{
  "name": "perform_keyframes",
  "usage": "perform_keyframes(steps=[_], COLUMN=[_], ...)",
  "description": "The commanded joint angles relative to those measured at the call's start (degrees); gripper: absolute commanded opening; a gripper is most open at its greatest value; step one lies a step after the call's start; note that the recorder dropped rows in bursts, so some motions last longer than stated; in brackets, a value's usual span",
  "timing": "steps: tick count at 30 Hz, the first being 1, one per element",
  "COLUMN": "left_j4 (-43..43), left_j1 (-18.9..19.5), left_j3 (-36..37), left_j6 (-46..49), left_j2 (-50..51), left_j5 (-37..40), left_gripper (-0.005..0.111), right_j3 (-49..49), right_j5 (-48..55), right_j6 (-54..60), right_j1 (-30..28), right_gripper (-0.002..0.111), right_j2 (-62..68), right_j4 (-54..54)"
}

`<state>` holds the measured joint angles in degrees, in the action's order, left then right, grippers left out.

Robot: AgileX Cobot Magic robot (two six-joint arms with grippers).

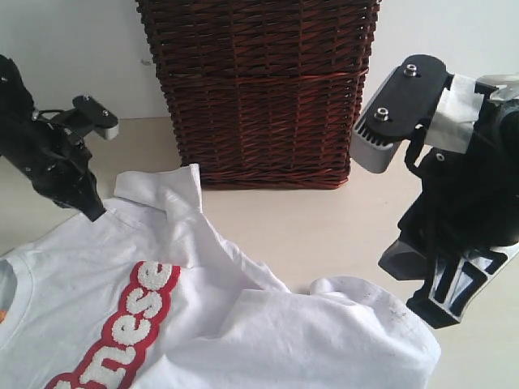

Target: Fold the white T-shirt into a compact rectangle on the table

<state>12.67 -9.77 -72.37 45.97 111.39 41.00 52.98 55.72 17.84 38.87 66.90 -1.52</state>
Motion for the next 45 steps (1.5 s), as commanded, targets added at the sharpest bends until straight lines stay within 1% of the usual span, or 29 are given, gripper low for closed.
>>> perform_keyframes(steps=[1,3,5,10,12,14,16,18,21,25,31,34,37,39,41,45], left_j4=[3.85,1.45,-3.82,-24.56,-29.33,-31.50,-31.63,-31.78,-31.53,-29.72,-28.70,-27.17,-27.16,-27.16,-27.16,-27.16], left_j1=[1.19,1.08,1.19,1.69,2.27,3.01,3.62,4.07,4.07,4.07,3.96,3.96,3.96,4.08,4.55,5.19], left_j3=[1.05,2.12,3.28,6.23,6.60,6.89,6.89,6.89,6.89,6.89,6.89,6.89,6.75,5.23,2.53,-2.65], left_j6=[-2.75,-8.04,-13.13,-33.60,-38.62,-41.77,-42.18,-42.06,-42.67,-41.69,-41.54,-41.67,-41.93,-42.01,-42.31,-46.58], left_j2=[1.83,2.92,4.46,7.85,8.24,8.24,8.24,8.11,6.56,2.32,-3.75,-3.94,-1.69,0.88,3.60,8.36], left_j5=[6.59,6.28,6.53,8.85,10.24,11.51,14.01,14.72,11.25,3.64,-9.21,-15.18,-20.46,-21.46,-21.00,-21.21], left_gripper=[0.000,0.000,0.000,0.000,0.000,0.000,0.000,0.000,0.000,0.001,0.019,0.025,0.034,0.042,0.045,0.044], right_j3=[0.12,0.12,0.12,0.12,0.12,0.12,0.12,0.12,0.12,0.12,0.12,0.12,0.12,0.12,0.12,0.12], right_j5=[0.01,0.04,0.04,0.04,0.15,0.26,0.26,0.29,0.29,0.29,0.42,0.42,0.42,0.42,0.42,0.42], right_j6=[-0.07,-0.07,-0.07,-0.07,-0.07,-0.07,-0.07,-0.07,-0.07,-0.07,-0.07,-0.07,-0.07,-0.07,-0.07,-0.07], right_j1=[-0.31,-0.31,-0.31,-0.31,-0.31,-0.31,-0.31,-0.31,-0.31,-0.31,-0.31,-0.31,-0.31,-0.31,-0.31,-0.31], right_gripper=[0.043,0.043,0.043,0.043,0.043,0.043,0.043,0.043,0.043,0.043,0.043,0.043,0.043,0.043,0.043,0.043], right_j2=[-0.08,-0.18,-0.18,-0.18,-0.28,-0.28,-0.28,-0.28,-0.28,-0.28,-0.28,-0.28,-0.28,-0.28,-0.28,-0.28], right_j4=[-0.18,-0.18,-0.18,-0.18,-0.18,-0.18,-0.18,-0.28,-2.22,-2.69,-2.68,-2.68,-2.68,-2.68,-2.68,-2.68])
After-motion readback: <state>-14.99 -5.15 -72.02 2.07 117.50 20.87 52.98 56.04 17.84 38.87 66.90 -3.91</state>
